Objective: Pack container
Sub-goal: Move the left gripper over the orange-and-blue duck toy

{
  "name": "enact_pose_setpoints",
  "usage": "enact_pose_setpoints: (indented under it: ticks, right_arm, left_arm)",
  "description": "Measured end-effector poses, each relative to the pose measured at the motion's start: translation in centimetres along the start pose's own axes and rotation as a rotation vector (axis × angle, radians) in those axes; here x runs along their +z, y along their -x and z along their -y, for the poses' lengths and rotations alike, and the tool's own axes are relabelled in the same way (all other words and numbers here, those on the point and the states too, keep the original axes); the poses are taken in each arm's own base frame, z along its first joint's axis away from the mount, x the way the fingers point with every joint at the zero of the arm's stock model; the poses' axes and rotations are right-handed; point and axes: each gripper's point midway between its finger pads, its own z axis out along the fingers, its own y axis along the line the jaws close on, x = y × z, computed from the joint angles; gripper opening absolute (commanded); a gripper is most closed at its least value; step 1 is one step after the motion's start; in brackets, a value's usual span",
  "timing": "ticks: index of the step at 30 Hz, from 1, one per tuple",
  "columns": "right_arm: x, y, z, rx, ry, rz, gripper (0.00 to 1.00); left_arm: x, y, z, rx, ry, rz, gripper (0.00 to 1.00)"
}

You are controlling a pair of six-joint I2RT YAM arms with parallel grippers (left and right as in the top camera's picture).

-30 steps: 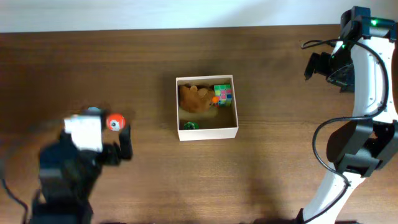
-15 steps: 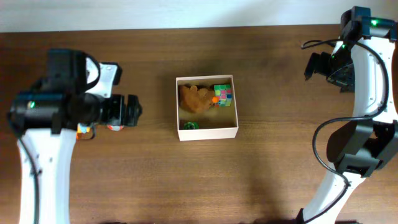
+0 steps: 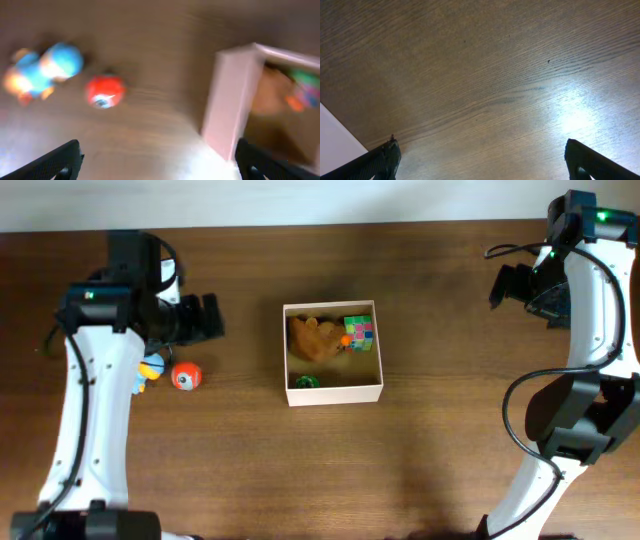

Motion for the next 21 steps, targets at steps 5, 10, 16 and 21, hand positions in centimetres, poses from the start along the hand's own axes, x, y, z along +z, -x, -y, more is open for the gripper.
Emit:
enact_pose_setpoints:
  ticks: [5, 10, 16, 21]
  right_arm:
    - [0.0, 0.0, 0.0, 0.0, 0.0, 0.0, 0.99]
    - [0.0, 0.0, 0.0, 0.0, 0.0, 0.0, 0.99]
    - [0.0, 0.0, 0.0, 0.001, 0.0, 0.0, 0.99]
    - [0.0, 0.0, 0.0, 0.0, 0.0, 0.0, 0.99]
  left_arm:
    - [2.1, 0.6, -4.8, -0.351, 0.208, 0.0, 0.99]
    - [3.5, 0.9, -9.4, -0.5, 0.336, -0.005, 0.99]
    - [4.5, -1.0, -13.7, -0.441, 0.467, -0.131, 0.99]
    - [6.5, -0.5, -16.1, -0.415, 0.516, -0.145, 0.99]
